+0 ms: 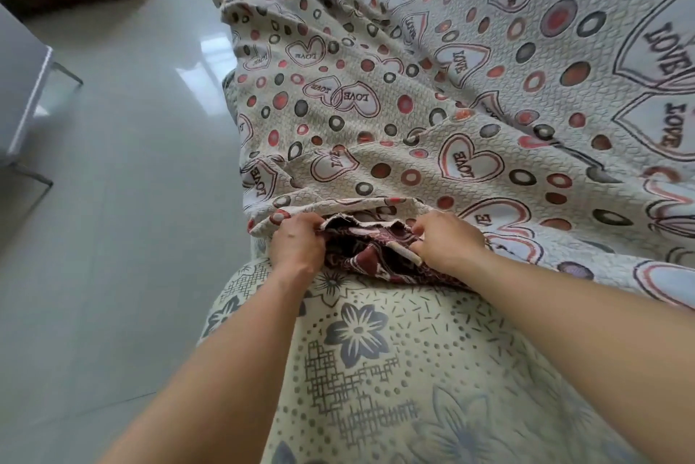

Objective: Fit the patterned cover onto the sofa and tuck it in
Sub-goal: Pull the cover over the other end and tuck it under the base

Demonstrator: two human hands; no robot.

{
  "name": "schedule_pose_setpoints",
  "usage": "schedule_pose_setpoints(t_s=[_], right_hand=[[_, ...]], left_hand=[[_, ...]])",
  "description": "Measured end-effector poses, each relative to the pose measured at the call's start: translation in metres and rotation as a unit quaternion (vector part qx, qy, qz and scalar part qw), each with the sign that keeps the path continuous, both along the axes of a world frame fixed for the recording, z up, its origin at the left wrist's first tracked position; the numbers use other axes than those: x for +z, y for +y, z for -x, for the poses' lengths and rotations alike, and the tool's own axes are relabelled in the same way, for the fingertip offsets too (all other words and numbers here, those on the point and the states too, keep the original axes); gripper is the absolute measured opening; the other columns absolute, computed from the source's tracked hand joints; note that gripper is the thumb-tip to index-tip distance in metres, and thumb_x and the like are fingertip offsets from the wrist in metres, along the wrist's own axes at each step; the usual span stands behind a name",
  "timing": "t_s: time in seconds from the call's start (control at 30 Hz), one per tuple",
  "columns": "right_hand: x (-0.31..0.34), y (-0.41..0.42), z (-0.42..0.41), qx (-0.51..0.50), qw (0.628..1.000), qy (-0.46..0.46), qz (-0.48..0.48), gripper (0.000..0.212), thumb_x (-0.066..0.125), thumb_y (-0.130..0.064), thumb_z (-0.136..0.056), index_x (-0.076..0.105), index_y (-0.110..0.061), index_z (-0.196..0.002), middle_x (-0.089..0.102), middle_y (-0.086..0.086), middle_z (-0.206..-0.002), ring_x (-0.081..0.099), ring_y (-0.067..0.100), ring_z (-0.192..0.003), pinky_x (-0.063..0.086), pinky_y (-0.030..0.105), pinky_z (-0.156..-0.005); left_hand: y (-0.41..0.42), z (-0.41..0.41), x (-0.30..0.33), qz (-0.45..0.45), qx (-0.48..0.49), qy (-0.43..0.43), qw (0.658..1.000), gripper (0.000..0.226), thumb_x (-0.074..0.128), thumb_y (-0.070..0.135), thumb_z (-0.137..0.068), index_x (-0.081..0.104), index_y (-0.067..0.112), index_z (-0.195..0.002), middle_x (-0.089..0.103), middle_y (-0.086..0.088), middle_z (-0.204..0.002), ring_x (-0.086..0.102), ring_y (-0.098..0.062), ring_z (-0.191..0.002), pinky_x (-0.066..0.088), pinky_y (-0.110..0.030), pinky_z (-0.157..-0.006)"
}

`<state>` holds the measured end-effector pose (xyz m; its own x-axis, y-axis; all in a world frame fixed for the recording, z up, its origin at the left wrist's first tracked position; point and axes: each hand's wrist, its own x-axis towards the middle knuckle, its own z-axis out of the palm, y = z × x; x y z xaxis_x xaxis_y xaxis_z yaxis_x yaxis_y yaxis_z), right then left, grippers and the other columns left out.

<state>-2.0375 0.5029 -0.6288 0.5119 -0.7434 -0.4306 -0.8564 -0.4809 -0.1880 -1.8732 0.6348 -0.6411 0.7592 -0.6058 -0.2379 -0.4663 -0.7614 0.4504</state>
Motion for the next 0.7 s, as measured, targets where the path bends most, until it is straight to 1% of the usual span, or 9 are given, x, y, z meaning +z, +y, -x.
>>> schedule_pose_setpoints(t_s=[0.1, 0.17, 0.23, 0.33, 0.4, 0.47, 0.53, 0.6, 0.7], right_hand=[[-0.003, 0.008, -0.003, -0.013, 0.999, -0.043, 0.006, 0.009, 0.054, -0.022, -0.088, 0.064, -0.021, -0.089, 0.064, 0.002, -0.094, 0.06, 0.026, -0.09, 0.039, 0.028, -0.066], [0.003, 0.015, -0.003, -0.016, 0.995, -0.1, 0.01, 0.011, 0.044, -0.02, -0.093, 0.055, -0.018, -0.09, 0.059, 0.004, -0.091, 0.055, 0.025, -0.083, 0.039, 0.031, -0.065], [0.013, 0.023, -0.006, 0.014, 0.992, -0.128, 0.002, 0.01, 0.035, -0.02, -0.097, 0.045, -0.018, -0.096, 0.059, 0.008, -0.091, 0.055, 0.027, -0.08, 0.04, 0.034, -0.064], [0.035, 0.048, -0.007, 0.073, 0.989, -0.124, -0.018, 0.011, 0.033, -0.028, -0.098, 0.041, -0.022, -0.092, 0.058, 0.004, -0.092, 0.053, 0.025, -0.08, 0.036, 0.035, -0.067], [0.052, 0.069, -0.002, 0.115, 0.985, -0.126, -0.013, 0.018, 0.036, -0.041, -0.098, 0.044, -0.026, -0.093, 0.053, -0.004, -0.089, 0.053, 0.02, -0.082, 0.034, 0.034, -0.071], [0.07, 0.094, 0.005, 0.151, 0.981, -0.126, 0.002, 0.03, 0.039, -0.057, -0.093, 0.05, -0.03, -0.102, 0.053, -0.011, -0.089, 0.057, 0.015, -0.084, 0.038, 0.032, -0.074], [0.085, 0.124, 0.008, 0.181, 0.977, -0.109, 0.013, 0.042, 0.038, -0.068, -0.088, 0.049, -0.037, -0.115, 0.059, -0.011, -0.092, 0.059, 0.014, -0.083, 0.042, 0.029, -0.075], [0.094, 0.155, 0.01, 0.197, 0.976, -0.087, 0.031, 0.054, 0.035, -0.075, -0.084, 0.046, -0.04, -0.123, 0.067, -0.005, -0.103, 0.062, 0.017, -0.09, 0.042, 0.028, -0.078], [0.096, 0.192, 0.015, 0.204, 0.976, -0.047, 0.065, 0.055, 0.036, -0.076, -0.083, 0.049, -0.036, -0.118, 0.067, -0.002, -0.11, 0.062, 0.02, -0.099, 0.044, 0.032, -0.084]], left_hand=[[0.022, -0.021, 0.01, 0.08, -0.04, 0.073, 0.993, 0.016, 0.063, 0.009, -0.089, 0.075, 0.019, -0.095, 0.07, -0.001, -0.087, 0.058, -0.007, -0.067, 0.041, -0.013, -0.055], [0.038, -0.031, 0.023, 0.149, -0.035, 0.154, 0.976, 0.015, 0.058, 0.003, -0.092, 0.071, 0.01, -0.097, 0.065, -0.002, -0.088, 0.056, -0.007, -0.065, 0.043, -0.011, -0.053], [0.052, -0.035, 0.035, 0.225, -0.003, 0.245, 0.943, 0.017, 0.05, -0.003, -0.094, 0.064, 0.005, -0.097, 0.059, -0.002, -0.088, 0.06, -0.009, -0.071, 0.049, -0.015, -0.058], [0.079, -0.04, 0.046, 0.27, 0.023, 0.307, 0.912, 0.019, 0.044, 0.001, -0.097, 0.057, 0.008, -0.085, 0.056, 0.001, -0.072, 0.055, -0.01, -0.062, 0.045, -0.016, -0.052], [0.103, -0.047, 0.05, 0.237, -0.048, 0.267, 0.933, 0.024, 0.051, 0.023, -0.098, 0.055, 0.011, -0.078, 0.05, 0.0, -0.068, 0.048, -0.011, -0.061, 0.039, -0.017, -0.05], [0.13, -0.058, 0.05, 0.179, -0.156, 0.196, 0.951, 0.04, 0.053, 0.053, -0.09, 0.054, 0.018, -0.07, 0.048, 0.003, -0.064, 0.045, -0.009, -0.057, 0.036, -0.023, -0.05], [0.156, -0.065, 0.05, 0.106, -0.227, 0.107, 0.962, 0.059, 0.042, 0.074, -0.083, 0.054, 0.019, -0.068, 0.049, 0.001, -0.059, 0.046, -0.014, -0.053, 0.036, -0.032, -0.052], [0.183, -0.063, 0.051, 0.052, -0.259, 0.057, 0.963, 0.071, 0.031, 0.082, -0.081, 0.057, 0.017, -0.072, 0.054, -0.004, -0.061, 0.055, -0.022, -0.06, 0.041, -0.038, -0.057], [0.223, -0.042, 0.058, 0.014, -0.282, 0.004, 0.959, 0.059, 0.035, 0.068, -0.09, 0.051, 0.019, -0.061, 0.046, 0.003, -0.052, 0.047, -0.006, -0.054, 0.032, -0.024, -0.058]])
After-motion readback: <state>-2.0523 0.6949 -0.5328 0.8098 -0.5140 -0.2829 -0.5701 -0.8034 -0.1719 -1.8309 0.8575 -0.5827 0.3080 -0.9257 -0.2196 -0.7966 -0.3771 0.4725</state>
